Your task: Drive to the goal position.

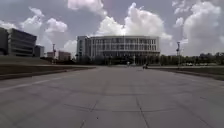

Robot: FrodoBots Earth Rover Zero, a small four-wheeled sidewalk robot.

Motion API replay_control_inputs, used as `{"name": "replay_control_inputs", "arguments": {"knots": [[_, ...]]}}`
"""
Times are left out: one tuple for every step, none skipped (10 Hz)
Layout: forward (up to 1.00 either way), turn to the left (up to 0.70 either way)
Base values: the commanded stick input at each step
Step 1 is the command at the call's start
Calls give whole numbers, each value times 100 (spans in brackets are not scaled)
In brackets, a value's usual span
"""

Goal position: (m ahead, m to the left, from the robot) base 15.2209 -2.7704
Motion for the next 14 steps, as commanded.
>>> {"name": "replay_control_inputs", "arguments": {"knots": [[70, 3], [70, 3], [70, 3], [70, 3], [70, 3], [70, 3], [70, 3], [70, -6], [70, -32], [70, -32], [70, -32], [70, -32], [70, -32], [70, -27]]}}
